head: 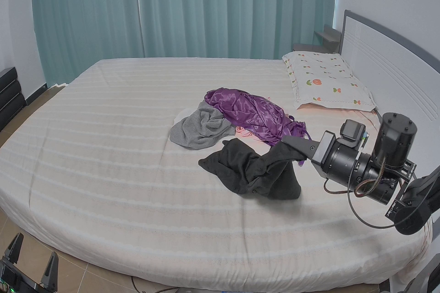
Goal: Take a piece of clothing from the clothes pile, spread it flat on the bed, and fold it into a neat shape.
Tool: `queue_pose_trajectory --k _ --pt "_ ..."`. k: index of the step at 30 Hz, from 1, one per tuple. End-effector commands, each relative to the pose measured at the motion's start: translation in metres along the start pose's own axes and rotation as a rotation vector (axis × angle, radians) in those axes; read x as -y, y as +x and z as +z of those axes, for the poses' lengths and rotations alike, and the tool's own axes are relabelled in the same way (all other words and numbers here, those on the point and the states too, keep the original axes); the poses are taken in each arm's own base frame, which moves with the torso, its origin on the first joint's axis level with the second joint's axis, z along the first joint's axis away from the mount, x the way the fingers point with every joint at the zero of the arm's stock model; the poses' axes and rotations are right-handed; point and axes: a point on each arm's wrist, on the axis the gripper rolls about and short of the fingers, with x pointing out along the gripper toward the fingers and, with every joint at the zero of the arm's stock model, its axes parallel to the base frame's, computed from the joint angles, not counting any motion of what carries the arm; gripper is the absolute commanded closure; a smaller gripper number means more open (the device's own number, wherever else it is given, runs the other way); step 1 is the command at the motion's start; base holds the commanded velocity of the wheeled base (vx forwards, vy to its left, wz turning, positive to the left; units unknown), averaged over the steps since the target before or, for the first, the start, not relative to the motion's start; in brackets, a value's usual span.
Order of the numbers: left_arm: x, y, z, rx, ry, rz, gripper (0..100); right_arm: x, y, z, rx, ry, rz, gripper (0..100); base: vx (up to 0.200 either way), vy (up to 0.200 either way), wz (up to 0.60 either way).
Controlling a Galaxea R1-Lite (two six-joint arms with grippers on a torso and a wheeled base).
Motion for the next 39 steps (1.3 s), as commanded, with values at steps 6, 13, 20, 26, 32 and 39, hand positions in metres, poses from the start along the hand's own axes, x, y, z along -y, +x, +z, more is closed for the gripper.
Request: queue_pose_trajectory --k 6,13,20,26,32,39 --pt "-0.002 -0.015 0.068 0.243 -0.141 -0.001 0 -0.053 -0.033 0.027 0.076 -0.064 0.223 100 0.000 0.000 0.00" --pt "-0.002 0.029 0.089 -0.038 -0.203 -0.087 0 -0.061 -0.035 0.032 0.084 -0.081 0.245 100 0.000 0.000 0.00" --pt "0.009 0.071 0.058 -0.380 -0.033 -0.324 0 -0.059 -0.039 0.029 0.075 -0.080 0.238 100 0.000 0.000 0.00" --pt "0.034 0.124 0.032 -0.679 0.009 -0.477 0 -0.055 -0.035 0.026 0.047 -0.071 0.206 100 0.000 0.000 0.00" --pt "0.060 0.180 0.006 -0.713 -0.002 -0.508 0 -0.056 -0.038 0.028 0.055 -0.073 0.208 100 0.000 0.000 0.00" --pt "0.107 0.234 -0.037 -0.712 0.021 -0.500 0 -0.055 -0.038 0.030 0.065 -0.073 0.201 100 0.000 0.000 0.00"
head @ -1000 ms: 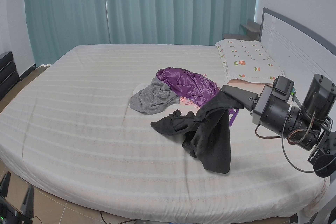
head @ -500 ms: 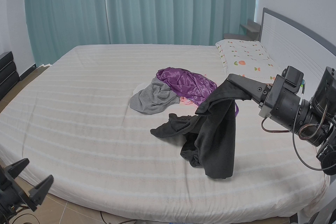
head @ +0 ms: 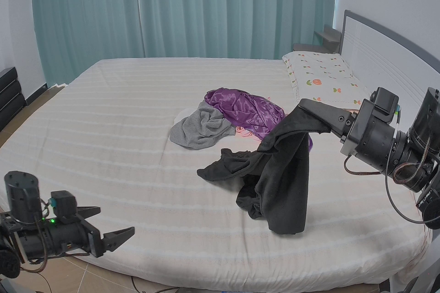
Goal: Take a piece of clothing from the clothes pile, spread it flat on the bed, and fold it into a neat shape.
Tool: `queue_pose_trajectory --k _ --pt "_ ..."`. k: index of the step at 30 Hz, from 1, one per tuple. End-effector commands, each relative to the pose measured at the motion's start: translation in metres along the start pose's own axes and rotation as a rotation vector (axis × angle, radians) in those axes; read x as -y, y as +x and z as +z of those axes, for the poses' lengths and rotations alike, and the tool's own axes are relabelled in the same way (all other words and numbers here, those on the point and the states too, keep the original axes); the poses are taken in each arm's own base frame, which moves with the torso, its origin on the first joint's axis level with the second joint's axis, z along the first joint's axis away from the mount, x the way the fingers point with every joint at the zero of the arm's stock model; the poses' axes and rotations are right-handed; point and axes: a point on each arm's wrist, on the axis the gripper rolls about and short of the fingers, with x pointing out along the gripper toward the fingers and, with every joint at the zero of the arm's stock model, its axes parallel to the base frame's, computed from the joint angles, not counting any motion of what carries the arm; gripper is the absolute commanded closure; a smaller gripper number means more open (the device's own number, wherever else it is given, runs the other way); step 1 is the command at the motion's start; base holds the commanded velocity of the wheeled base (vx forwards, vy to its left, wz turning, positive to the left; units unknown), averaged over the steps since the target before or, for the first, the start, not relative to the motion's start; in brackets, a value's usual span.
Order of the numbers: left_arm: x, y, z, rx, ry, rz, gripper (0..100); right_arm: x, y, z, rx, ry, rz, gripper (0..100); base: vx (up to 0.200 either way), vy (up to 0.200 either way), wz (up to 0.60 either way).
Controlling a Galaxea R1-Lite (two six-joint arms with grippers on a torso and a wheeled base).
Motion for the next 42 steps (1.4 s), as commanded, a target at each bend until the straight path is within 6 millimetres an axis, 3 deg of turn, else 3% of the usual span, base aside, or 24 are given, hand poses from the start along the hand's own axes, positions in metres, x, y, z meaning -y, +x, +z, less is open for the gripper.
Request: queue_pose_trajectory --k 1,9,20,34,42 --pt "0.020 0.134 -0.028 -0.176 0.044 -0.040 0 0.002 -0.001 0.002 0.007 -0.001 -0.013 100 0.000 0.000 0.00" --pt "0.025 0.209 -0.047 -0.040 0.086 0.022 0 -0.003 -0.006 0.005 0.019 -0.006 0.000 100 0.000 0.000 0.00" --pt "0.023 0.260 -0.045 -0.019 0.092 0.037 0 -0.007 -0.009 0.005 0.025 -0.008 0.010 100 0.000 0.000 0.00" --pt "0.028 0.334 -0.018 0.090 0.087 0.059 0 -0.018 -0.022 0.002 0.016 -0.008 0.047 100 0.000 0.000 0.00" --pt "0.033 0.354 -0.004 0.101 0.086 0.062 0 -0.017 -0.023 0.000 0.012 -0.006 0.040 100 0.000 0.000 0.00"
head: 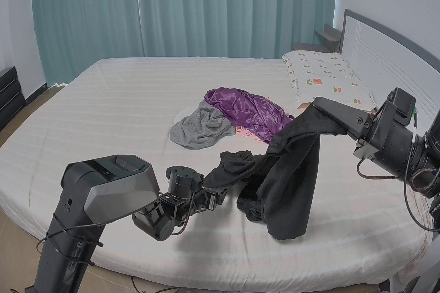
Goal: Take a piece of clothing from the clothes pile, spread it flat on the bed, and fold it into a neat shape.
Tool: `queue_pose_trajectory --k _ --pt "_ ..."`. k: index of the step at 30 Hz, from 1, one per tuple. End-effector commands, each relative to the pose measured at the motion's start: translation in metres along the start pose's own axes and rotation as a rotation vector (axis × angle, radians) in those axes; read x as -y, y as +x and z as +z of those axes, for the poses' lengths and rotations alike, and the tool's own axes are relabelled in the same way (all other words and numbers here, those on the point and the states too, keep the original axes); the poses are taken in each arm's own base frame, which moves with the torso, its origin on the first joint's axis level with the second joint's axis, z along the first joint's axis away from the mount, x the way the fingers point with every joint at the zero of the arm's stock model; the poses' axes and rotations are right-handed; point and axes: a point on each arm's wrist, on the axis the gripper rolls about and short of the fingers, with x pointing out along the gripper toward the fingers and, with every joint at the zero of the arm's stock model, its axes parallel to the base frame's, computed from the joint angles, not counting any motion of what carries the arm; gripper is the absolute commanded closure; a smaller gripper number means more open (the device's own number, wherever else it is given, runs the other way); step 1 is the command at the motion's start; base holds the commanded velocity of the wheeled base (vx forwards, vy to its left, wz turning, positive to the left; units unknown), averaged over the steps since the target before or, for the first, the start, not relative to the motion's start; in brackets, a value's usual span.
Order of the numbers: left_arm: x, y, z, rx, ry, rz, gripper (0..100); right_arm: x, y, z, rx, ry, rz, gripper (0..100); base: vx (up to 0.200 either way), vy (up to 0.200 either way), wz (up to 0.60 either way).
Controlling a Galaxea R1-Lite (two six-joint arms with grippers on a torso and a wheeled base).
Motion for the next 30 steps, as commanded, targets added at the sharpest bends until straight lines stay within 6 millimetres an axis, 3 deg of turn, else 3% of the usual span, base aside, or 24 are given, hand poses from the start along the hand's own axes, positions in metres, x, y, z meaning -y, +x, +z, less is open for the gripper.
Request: queue_pose_trajectory --k 1,2,3,10,16,18,21,22,23,26,30 --pt "0.005 0.016 0.002 -0.001 0.001 -0.002 0 -0.001 -0.001 0.000 0.001 0.000 0.002 100 0.000 0.000 0.00" --pt "0.005 0.016 0.002 -0.001 0.001 -0.002 0 -0.001 -0.001 0.000 0.001 0.000 0.002 100 0.000 0.000 0.00" --pt "0.008 0.017 0.002 -0.001 0.002 -0.006 100 0.001 -0.001 0.000 0.001 0.000 -0.003 100 0.000 0.000 0.00" --pt "0.006 0.012 -0.003 -0.001 -0.003 0.009 100 0.011 0.001 0.001 0.001 0.001 -0.040 100 0.000 0.000 0.00" --pt "-0.005 -0.022 0.015 0.007 -0.045 0.031 100 0.032 0.006 0.004 0.007 0.006 -0.112 100 0.000 0.000 0.00" --pt "-0.016 -0.053 0.037 0.030 -0.102 0.050 100 0.059 0.013 0.005 0.015 0.012 -0.198 100 0.000 0.000 0.00" --pt "-0.027 -0.083 0.059 0.074 -0.150 0.068 100 0.084 0.021 0.009 0.026 0.008 -0.265 100 0.000 0.000 0.00" --pt "-0.027 -0.083 0.059 0.074 -0.150 0.068 100 0.084 0.021 0.009 0.026 0.008 -0.265 100 0.000 0.000 0.00" --pt "-0.032 -0.102 0.076 0.119 -0.191 0.078 100 0.099 0.030 0.014 0.043 0.004 -0.295 100 0.000 0.000 0.00" --pt "-0.039 -0.125 0.103 0.214 -0.255 0.136 100 0.119 0.051 0.024 0.079 -0.040 -0.320 100 0.000 0.000 0.00" --pt "-0.041 -0.147 0.122 0.281 -0.311 0.178 100 0.108 0.073 0.050 0.221 -0.099 -0.294 100 0.000 0.000 0.00"
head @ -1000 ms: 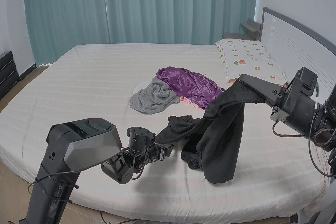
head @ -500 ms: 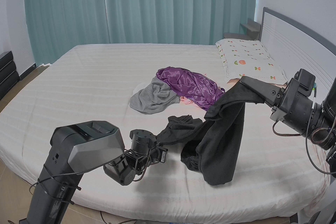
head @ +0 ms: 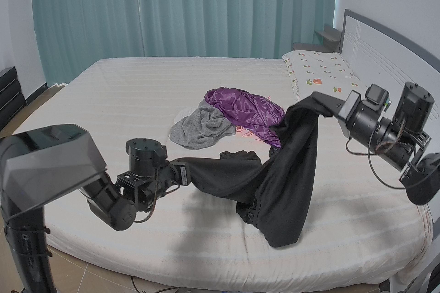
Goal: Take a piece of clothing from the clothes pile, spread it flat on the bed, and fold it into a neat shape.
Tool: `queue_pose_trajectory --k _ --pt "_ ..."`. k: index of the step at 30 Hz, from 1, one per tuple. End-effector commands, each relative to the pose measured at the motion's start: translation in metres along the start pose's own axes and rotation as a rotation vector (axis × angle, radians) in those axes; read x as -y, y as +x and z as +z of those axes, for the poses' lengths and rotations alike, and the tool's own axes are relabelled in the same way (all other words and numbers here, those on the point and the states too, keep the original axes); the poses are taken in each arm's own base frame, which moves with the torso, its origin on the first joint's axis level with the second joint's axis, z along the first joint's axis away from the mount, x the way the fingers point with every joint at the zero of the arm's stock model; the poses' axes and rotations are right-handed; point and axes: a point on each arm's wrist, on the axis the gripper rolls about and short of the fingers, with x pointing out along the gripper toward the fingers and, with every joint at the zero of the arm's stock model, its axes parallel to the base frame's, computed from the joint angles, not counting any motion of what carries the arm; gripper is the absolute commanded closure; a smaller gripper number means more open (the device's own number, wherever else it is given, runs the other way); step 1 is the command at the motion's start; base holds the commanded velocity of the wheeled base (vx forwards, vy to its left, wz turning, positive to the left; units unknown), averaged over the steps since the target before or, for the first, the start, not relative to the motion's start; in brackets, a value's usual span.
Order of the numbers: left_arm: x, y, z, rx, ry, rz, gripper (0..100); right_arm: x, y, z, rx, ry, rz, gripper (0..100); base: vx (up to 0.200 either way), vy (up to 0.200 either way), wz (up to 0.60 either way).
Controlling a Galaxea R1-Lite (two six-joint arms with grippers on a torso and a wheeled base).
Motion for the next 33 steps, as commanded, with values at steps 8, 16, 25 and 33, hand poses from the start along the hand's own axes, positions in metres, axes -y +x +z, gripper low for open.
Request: queue_pose_trajectory --k 8,16,25,33 --pt "0.005 -0.058 0.045 0.097 -0.135 0.025 100 -0.010 0.022 0.026 0.144 -0.057 0.010 100 0.000 0.000 0.00" --pt "-0.001 -0.084 0.110 0.243 -0.199 0.037 100 -0.029 0.028 0.065 0.250 -0.099 0.110 100 0.000 0.000 0.00" --pt "-0.006 -0.122 0.158 0.430 -0.319 0.059 100 -0.017 0.032 0.054 0.209 -0.090 0.087 100 0.000 0.000 0.00" --pt "0.017 -0.101 0.086 0.174 -0.413 0.010 100 0.026 0.036 -0.034 -0.025 0.056 -0.019 100 0.000 0.000 0.00"
